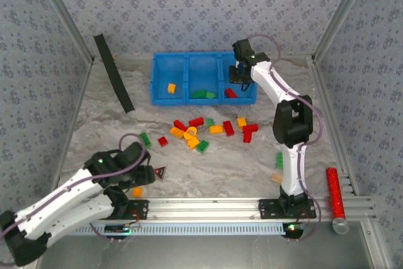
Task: Sort the legos into containers by color
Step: Place the lego in the container, then pick up the lego from the bottom-left of the table.
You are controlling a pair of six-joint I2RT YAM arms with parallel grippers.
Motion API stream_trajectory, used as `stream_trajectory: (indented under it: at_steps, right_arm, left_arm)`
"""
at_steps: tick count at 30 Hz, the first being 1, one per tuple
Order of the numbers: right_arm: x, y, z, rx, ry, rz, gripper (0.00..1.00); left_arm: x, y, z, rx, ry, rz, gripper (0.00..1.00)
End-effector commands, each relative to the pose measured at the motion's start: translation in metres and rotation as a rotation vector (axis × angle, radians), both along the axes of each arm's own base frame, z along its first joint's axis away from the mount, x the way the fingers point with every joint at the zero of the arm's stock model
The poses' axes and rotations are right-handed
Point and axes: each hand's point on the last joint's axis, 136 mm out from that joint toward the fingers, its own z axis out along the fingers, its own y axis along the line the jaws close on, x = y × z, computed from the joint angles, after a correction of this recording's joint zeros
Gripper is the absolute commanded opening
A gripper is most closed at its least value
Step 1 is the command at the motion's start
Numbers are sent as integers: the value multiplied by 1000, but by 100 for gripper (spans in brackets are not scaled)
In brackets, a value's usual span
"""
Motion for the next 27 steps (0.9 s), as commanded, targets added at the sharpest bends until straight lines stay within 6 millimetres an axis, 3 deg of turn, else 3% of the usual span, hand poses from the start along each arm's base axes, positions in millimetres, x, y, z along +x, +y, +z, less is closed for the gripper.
stream_trajectory:
  at_steps: [1, 8, 12, 27]
  right_arm:
    - [8, 1, -11, 3, 33, 35, 36]
    - [15, 6, -33, 7, 60, 79, 43]
    - [14, 9, -38, 18, 63, 103, 52]
    - [13, 4, -25, 55, 25, 130, 55]
  left_arm:
    - [-21, 19, -29, 110, 87, 127, 67]
    - [-27, 48, -38, 294, 62, 183, 67]
    - [-28, 53, -43, 360, 72, 176, 68]
    - [-38, 60, -44, 498, 146, 187, 70]
